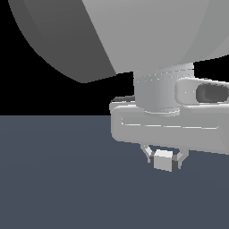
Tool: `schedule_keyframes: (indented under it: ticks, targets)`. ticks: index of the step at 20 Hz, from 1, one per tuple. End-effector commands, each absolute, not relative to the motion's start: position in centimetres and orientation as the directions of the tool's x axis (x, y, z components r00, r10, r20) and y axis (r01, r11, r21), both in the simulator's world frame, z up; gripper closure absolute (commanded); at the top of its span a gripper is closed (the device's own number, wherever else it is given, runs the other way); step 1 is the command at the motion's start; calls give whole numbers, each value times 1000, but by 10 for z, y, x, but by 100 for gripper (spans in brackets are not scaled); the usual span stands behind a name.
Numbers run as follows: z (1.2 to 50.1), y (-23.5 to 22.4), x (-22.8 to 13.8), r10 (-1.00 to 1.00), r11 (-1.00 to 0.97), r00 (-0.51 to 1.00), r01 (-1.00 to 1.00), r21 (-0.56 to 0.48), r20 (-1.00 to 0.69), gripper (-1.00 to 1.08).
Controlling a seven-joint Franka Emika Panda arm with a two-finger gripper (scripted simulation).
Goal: Plug the charger into the wall socket.
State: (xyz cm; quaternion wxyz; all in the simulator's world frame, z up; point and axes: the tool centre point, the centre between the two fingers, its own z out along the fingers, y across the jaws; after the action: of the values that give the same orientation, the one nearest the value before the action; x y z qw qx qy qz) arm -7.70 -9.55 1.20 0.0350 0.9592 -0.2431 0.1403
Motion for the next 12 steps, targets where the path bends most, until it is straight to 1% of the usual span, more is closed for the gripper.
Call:
schedule_keyframes:
  ticks: [1,6,12]
  targets:
    - [13,-96,-75,-451,-882,845,-471,-1,287,108]
    - [22,-96,-65,-408,-905,866,-426,0,288,108]
    - [42,-93,-41,-308,-947,906,-322,3,291,108]
